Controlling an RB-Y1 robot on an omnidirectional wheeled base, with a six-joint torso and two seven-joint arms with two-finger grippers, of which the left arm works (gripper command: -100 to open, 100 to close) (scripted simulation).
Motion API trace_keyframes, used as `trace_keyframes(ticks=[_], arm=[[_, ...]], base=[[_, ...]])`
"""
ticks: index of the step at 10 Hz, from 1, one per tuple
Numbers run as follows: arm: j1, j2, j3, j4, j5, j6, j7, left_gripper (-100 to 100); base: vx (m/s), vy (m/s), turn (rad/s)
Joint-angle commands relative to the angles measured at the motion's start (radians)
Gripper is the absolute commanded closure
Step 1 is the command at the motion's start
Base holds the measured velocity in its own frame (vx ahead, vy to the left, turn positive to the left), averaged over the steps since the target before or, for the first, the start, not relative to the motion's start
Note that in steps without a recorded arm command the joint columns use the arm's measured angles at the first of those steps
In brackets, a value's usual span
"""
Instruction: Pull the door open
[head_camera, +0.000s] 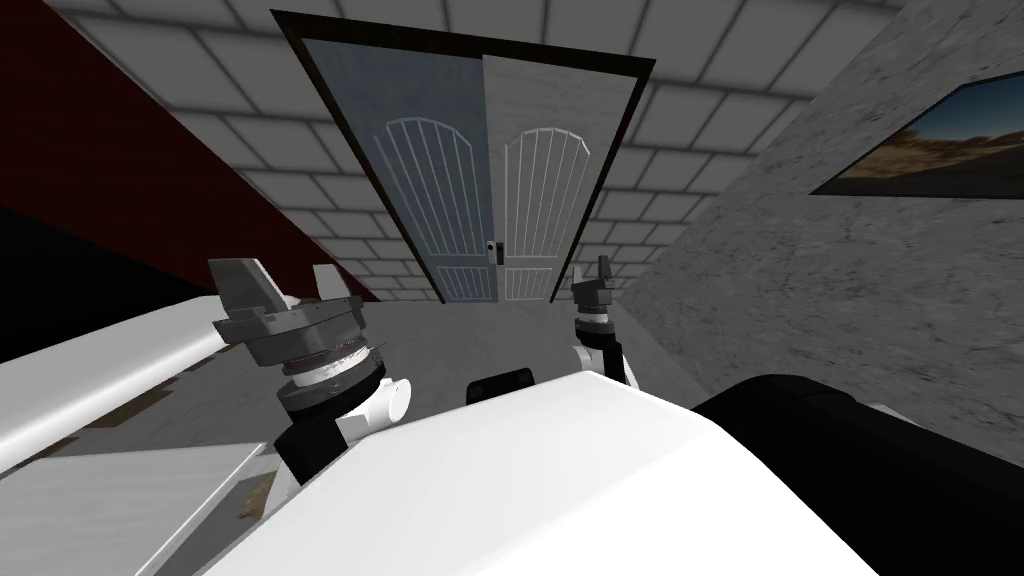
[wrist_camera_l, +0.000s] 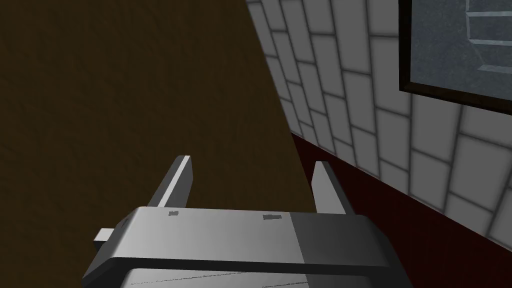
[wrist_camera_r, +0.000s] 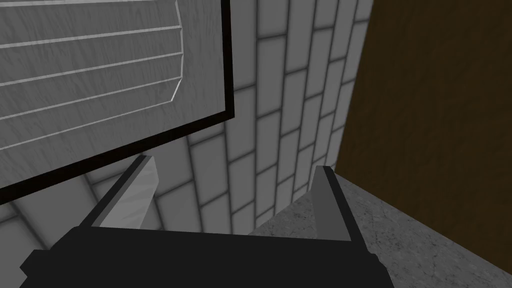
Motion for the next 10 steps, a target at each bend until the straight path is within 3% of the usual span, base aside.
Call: trace_keyframes(ticks=[1,3,10], arm=[[-0.013,0.010,0.005,0.036,0.004,0.009,0.008,-100],[-0.025,0.019,0.008,0.068,0.008,0.017,0.014,-100],[-0.096,0.065,0.032,0.261,0.031,0.064,0.054,-100]], base=[[0.072,-0.068,-0.050],[0.110,-0.021,-0.055],[0.139,-0.032,-0.067]])
